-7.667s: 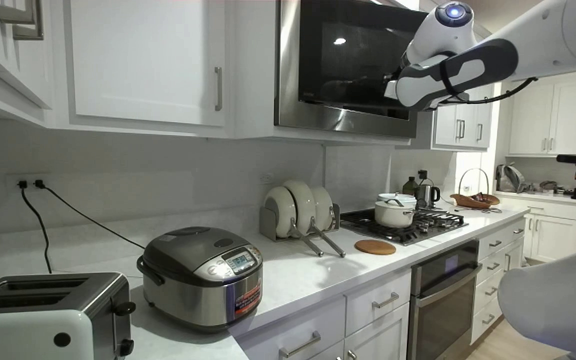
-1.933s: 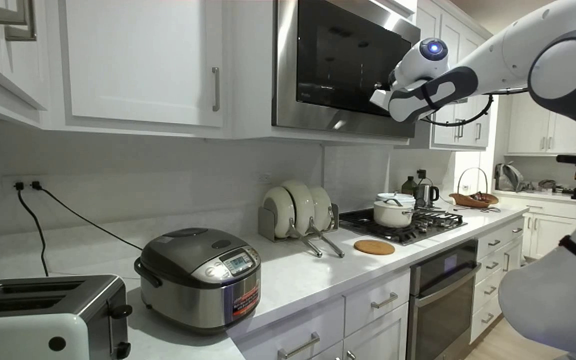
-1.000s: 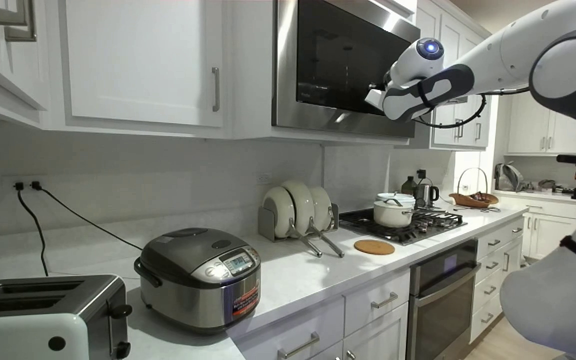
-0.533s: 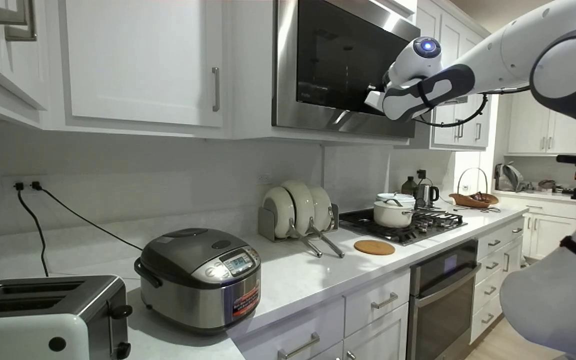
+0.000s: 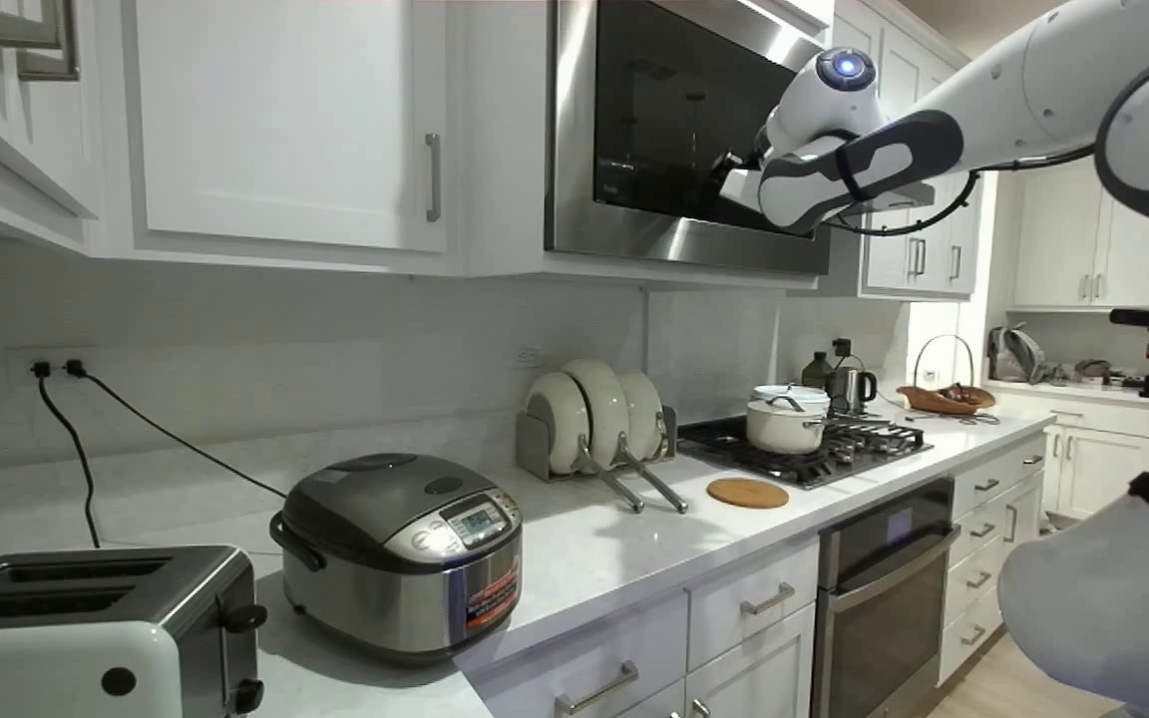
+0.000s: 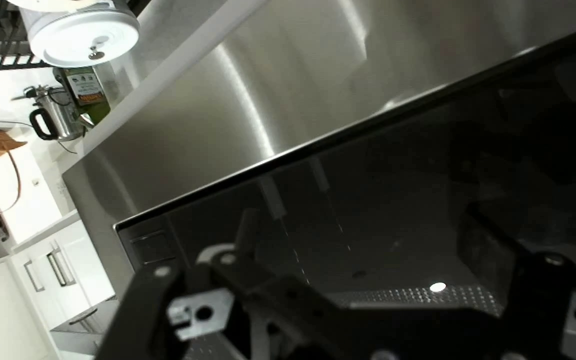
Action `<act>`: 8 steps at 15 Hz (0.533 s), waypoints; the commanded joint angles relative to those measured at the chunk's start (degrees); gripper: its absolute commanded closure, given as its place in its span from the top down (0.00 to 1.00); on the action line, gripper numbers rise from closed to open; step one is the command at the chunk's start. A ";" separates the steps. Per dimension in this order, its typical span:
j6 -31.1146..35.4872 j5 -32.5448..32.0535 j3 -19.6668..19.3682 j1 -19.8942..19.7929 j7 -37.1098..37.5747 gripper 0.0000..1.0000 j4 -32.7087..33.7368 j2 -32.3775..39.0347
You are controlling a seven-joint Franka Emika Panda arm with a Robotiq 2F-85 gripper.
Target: Close the microwave door
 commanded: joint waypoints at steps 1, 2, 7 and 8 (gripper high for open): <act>-3.99 -0.47 0.43 1.12 -1.43 1.00 -1.83 -4.24; -5.87 -0.28 0.10 1.71 -2.09 1.00 -2.06 -5.33; -19.26 5.30 -8.97 15.24 -15.31 1.00 -3.26 -9.09; -22.48 6.70 -10.92 18.15 -18.22 1.00 -3.30 -10.03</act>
